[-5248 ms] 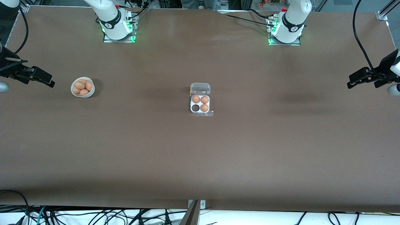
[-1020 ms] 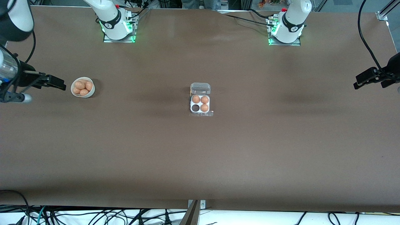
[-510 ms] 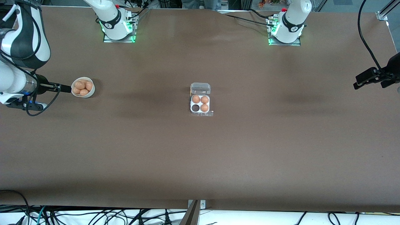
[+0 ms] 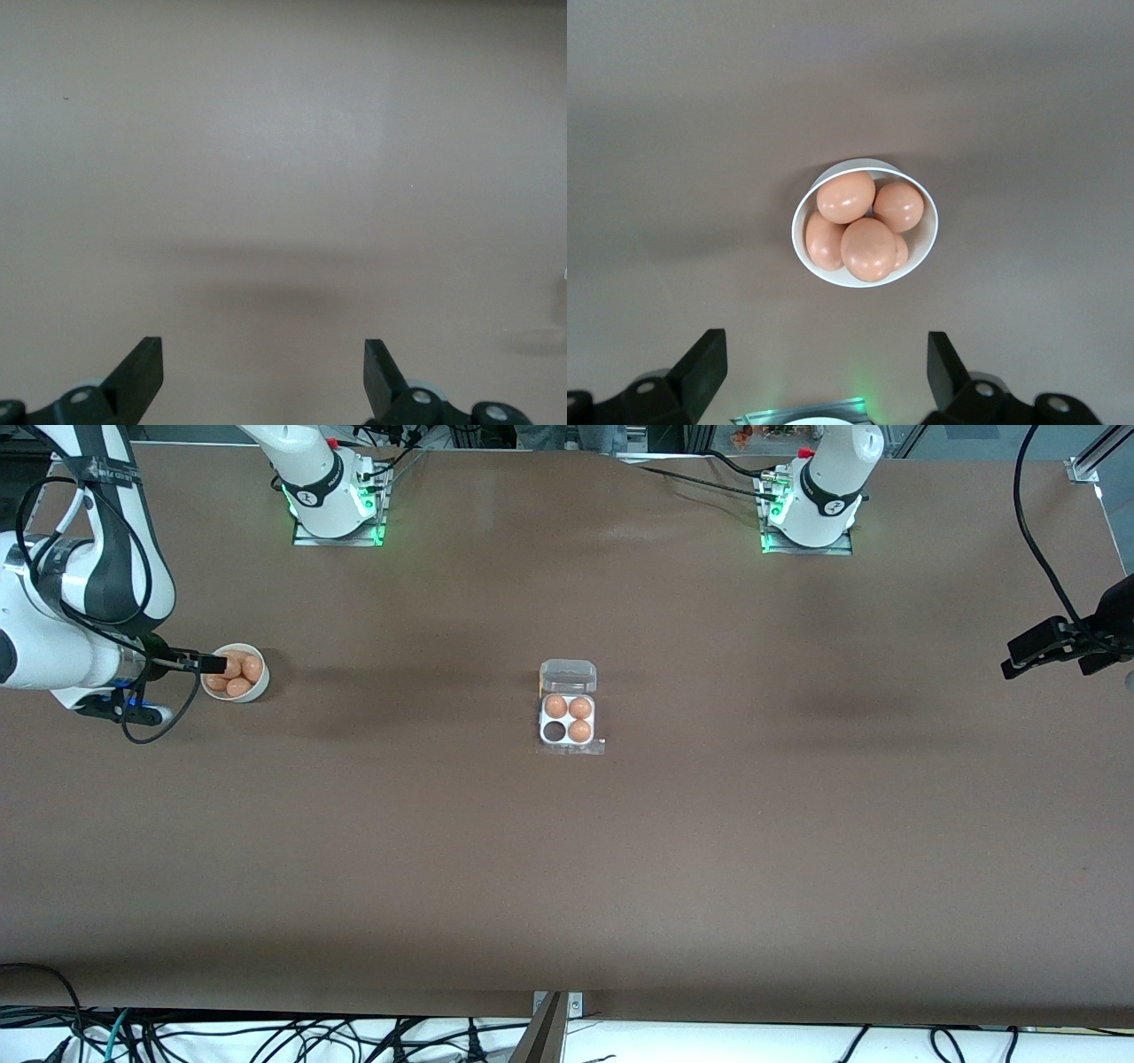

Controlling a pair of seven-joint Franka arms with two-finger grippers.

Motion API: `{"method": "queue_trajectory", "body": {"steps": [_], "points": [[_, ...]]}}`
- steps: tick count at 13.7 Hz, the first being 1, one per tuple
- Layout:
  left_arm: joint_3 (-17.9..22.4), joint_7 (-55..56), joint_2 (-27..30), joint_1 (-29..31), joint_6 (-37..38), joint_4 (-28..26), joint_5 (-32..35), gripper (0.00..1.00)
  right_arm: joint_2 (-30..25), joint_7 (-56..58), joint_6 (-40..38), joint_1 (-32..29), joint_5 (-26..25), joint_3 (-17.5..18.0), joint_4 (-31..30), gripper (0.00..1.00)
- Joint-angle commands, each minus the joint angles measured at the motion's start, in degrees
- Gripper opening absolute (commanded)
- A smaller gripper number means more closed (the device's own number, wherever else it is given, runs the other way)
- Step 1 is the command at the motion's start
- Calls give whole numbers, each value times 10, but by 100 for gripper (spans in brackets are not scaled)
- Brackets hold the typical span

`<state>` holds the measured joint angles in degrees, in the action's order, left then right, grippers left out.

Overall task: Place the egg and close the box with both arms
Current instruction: 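Move the open right gripper over the white egg bowl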

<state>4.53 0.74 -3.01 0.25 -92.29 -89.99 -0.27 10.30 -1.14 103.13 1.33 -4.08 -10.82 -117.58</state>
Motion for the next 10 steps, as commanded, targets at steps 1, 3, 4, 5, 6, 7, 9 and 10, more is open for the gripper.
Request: {"method": "queue_trajectory", "body": {"steps": [1,3,4,5,6,7,9,10], "points": [[-3,-9,-10,3,8,17,11,100,9,6,11,-3,-8,0,-4,100],[-3,-8,-10,3,8,17,11,100,14,12,39,-3,-8,-7,-22,100],[-3,-8,-10,3,8,17,11,100,14,17,67,-3,-8,-10,-41,100],[-3,-8,-10,3,8,17,11,100,13,25,99,-3,-8,-17,-63,100],[-3,-8,-9,3,8,17,11,100,11,35,127,-3,-8,-21,-83,100],[-3,-8,-9,3,8,17,11,100,6,44,151,-3,-8,-25,-104,100],[-3,-8,-9,3,8,17,11,100,-7,61,177,-3,-8,-31,-134,100],[-3,-8,-9,3,8,17,11,100,-10,73,188,-3,-8,-39,-143,100]]}}
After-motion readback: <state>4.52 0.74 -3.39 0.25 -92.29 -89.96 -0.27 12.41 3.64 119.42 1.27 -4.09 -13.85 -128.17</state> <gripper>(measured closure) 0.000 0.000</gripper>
